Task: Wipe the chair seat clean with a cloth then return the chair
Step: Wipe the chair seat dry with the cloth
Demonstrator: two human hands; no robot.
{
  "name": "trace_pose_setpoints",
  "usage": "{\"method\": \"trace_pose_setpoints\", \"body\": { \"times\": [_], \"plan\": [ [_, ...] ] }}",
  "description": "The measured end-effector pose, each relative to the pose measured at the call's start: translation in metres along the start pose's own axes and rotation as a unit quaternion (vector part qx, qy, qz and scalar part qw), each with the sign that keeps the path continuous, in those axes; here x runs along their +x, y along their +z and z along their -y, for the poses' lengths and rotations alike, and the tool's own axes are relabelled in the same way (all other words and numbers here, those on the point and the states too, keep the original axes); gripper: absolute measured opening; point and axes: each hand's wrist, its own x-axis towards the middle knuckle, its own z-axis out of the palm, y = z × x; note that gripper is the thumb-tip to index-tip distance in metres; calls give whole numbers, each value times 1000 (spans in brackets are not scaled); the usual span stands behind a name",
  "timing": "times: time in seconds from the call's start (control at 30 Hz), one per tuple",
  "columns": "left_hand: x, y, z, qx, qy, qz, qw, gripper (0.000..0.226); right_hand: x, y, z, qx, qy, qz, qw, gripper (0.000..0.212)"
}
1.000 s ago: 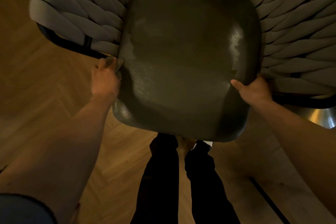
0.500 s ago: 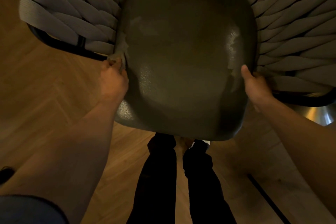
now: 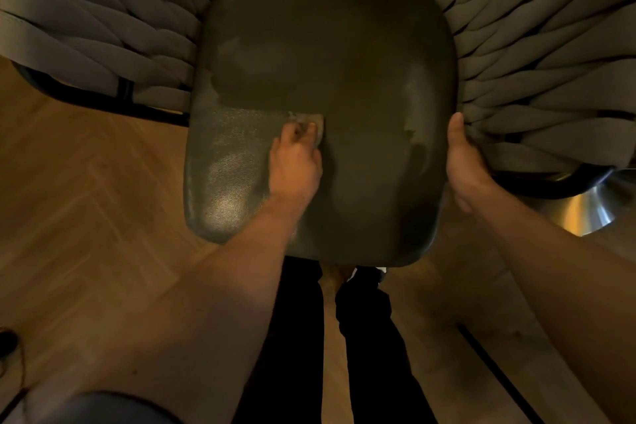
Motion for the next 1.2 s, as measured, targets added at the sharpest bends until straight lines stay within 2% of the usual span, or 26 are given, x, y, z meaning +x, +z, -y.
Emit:
{"method": "trace_pose_setpoints", "body": {
  "times": [0.2, 0.33, 0.43, 0.5, 0.6, 0.7, 0.83, 1.03, 1.2],
  "plan": [
    [-10, 22, -67, 1, 41, 45, 998, 47, 14, -2, -12, 39, 21, 5, 999, 146],
    [-14, 35, -100, 2, 67, 67, 996, 47, 18, -2, -14, 62, 44, 27, 997, 145],
    [-14, 45, -125, 17, 98, 96, 990, 47, 5, -2, -4, 82, 67, 63, 992, 131],
    [-16, 56, -143, 27, 141, 116, 983, 43, 0, -3, 1, 81, 59, 81, 992, 113],
    [-18, 67, -160, 21, 161, 139, 977, 38, 1, -1, -2, 68, 50, 58, 995, 85],
    [-21, 65, -159, 59, 168, 124, 976, 45, 1, -1, -2, 40, 44, 56, 997, 76],
    [-20, 57, -151, 67, 189, 150, 968, 50, -1, -2, 0, -41, 28, 56, 997, 68],
    [-3, 37, -118, 96, 194, 141, 966, 45, 4, 0, 11, -141, -86, -6, 986, 62],
    [11, 14, -68, 138, 139, 106, 975, 56, 8, 5, 29, -160, -121, 12, 980, 62]
  ]
}}
